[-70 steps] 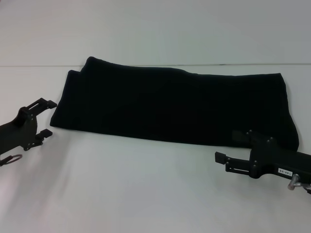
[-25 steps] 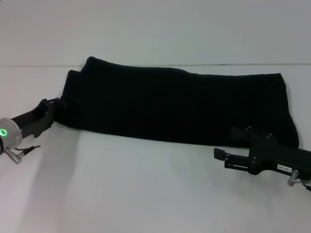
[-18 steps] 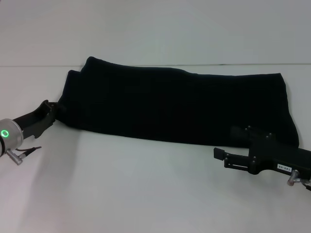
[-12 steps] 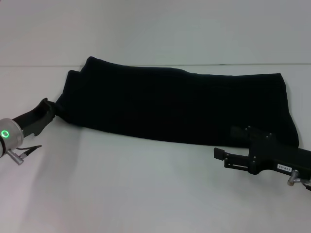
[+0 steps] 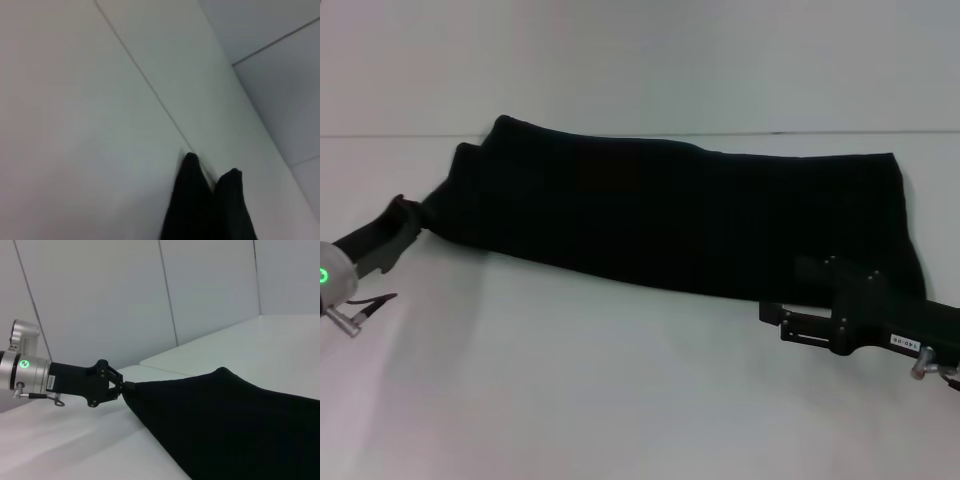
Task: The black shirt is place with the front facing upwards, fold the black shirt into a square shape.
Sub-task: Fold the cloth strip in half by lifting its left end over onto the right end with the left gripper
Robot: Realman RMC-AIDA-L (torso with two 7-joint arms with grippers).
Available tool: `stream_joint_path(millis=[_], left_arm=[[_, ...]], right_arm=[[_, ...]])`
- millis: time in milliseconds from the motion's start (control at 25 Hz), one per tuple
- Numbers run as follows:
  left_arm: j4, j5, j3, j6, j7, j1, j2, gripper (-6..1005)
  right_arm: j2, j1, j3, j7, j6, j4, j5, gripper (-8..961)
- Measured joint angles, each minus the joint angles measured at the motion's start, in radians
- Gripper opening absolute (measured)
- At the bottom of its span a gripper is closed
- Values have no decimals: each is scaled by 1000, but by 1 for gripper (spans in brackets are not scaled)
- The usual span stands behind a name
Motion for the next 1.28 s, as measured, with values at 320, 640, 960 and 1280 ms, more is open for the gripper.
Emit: stream_joint_path(millis=[320,640,960,1280], left_arm=[[12,-57,-39,-13,53,30,11,23],[46,-59,-132,-24,71,64,41,24],[49,-87,-142,93,61,57,49,24],[38,-141,-109,344,13,-68,36,24]], right_arm=[[2,1,0,0,-1,0,24,947],[2,-7,-9,0,12,7,17,947],[2,-17,-11,-1,25,22,12,947],[2,-60,-2,-5,39,26,15,947]])
